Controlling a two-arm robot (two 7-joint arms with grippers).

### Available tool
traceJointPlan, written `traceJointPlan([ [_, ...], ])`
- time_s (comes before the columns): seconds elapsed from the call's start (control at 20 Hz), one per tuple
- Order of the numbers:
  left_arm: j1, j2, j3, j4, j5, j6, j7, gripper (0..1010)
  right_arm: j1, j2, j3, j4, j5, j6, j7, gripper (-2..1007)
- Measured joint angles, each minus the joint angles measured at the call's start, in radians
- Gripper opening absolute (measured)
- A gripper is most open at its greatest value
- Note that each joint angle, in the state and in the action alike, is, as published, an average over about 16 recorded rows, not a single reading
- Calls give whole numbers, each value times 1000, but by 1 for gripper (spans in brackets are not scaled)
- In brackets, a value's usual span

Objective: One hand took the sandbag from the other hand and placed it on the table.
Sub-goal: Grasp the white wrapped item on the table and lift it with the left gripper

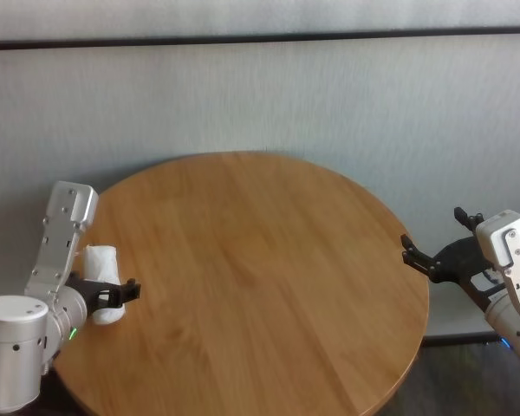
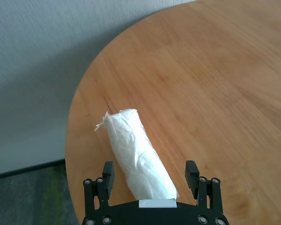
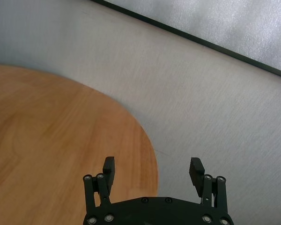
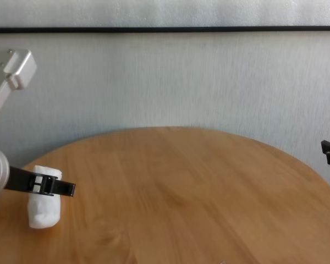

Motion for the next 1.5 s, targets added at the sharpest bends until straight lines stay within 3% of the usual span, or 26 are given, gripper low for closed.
traceJointPlan([
  [1.5, -29, -72, -26, 84, 53, 40, -6, 1000, 0, 0, 0, 0, 0, 0, 0, 1005],
])
